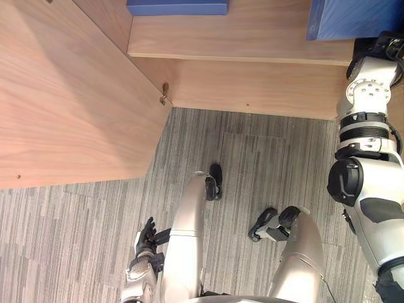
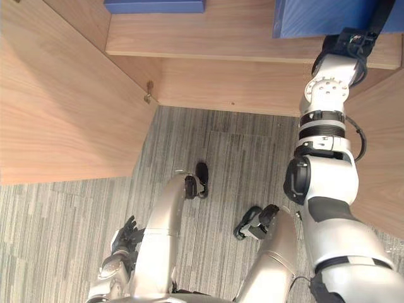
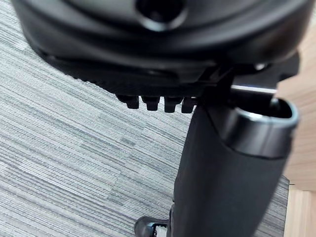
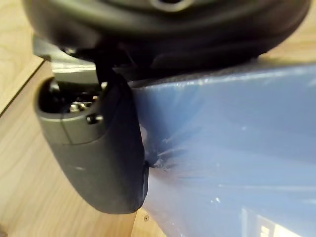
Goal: Walk over to the cabinet, pick up the folder, carry it to the office cabinet, place the folder inside the office cabinet, then close the office cabinet door
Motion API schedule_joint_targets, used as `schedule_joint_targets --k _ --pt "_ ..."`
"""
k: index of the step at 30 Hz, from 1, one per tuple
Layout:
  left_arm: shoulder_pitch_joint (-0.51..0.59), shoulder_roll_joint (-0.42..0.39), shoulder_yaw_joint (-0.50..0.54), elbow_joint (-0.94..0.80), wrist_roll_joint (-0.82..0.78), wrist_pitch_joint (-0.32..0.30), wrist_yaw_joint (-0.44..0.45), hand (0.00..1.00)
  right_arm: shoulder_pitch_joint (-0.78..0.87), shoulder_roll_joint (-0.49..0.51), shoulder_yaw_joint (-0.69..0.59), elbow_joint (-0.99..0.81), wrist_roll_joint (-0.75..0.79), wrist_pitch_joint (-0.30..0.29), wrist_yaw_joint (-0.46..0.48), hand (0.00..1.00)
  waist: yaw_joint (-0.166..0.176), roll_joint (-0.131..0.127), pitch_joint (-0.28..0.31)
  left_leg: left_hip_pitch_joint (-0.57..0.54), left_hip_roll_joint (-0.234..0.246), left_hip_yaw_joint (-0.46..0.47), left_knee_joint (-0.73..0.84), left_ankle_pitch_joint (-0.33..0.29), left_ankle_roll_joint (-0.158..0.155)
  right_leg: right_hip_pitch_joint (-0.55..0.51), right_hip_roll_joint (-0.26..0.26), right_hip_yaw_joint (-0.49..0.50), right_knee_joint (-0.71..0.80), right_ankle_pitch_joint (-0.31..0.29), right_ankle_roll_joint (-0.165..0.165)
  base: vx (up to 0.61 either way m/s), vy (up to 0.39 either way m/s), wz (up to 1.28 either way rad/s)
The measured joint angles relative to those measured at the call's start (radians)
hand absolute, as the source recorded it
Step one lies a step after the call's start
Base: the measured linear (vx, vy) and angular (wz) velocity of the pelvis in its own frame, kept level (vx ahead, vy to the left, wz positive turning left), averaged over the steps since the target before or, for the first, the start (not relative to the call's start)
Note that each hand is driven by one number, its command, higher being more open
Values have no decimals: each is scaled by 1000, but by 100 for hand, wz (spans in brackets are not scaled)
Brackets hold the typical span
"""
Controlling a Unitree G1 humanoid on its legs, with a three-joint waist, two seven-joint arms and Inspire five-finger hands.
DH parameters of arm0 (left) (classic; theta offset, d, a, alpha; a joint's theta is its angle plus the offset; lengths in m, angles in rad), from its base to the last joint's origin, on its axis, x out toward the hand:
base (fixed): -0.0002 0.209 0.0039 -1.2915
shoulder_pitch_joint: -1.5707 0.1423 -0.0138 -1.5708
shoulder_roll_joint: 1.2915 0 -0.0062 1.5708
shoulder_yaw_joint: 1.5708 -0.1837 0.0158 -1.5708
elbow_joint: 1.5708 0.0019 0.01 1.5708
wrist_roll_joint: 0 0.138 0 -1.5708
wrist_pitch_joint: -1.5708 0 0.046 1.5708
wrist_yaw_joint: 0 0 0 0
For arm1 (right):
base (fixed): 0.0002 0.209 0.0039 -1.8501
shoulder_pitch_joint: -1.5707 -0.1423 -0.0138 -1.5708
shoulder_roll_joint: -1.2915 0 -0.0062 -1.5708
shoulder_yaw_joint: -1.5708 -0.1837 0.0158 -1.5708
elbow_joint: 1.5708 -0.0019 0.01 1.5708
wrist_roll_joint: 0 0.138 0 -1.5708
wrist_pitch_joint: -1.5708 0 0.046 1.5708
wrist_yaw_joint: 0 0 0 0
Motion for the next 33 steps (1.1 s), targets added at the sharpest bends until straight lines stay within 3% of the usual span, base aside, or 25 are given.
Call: schedule_joint_targets --k 5,12,21,25,33 --pt "51 -2 -22 -68 -10 -5 22 100 -34 -76 63 3 -4 9 -45 100 3 -9 6 -31 -30 -34 -41 37 -7 -2 -13 -51 -19 -2 -4 7 -30 24" --pt "107 -2 -34 -64 -20 -4 23 100 -83 -169 243 23 -125 107 -49 100 0 -23 17 -39 -37 -39 -47 40 -6 -2 -17 -60 -22 -2 -4 19 -5 5" --pt "116 19 -40 -133 -72 0 1 100 -100 -170 434 110 -161 183 32 100 -12 -40 27 -31 -33 -38 -47 40 -6 6 -12 -60 -28 -2 -4 0 0 0" --pt "114 31 -31 -129 -74 -6 -11 100 -100 -114 534 151 -162 214 58 100 -31 -41 28 -9 -24 -35 -49 37 -9 21 -5 -55 -33 -2 -4 8 -23 -6" --pt "65 13 25 -15 -74 -9 -10 100 -102 -79 585 192 -207 241 105 100 -37 -45 26 11 -6 -32 -51 37 -11 33 12 -51 -39 2 -10 -7 -18 -6"
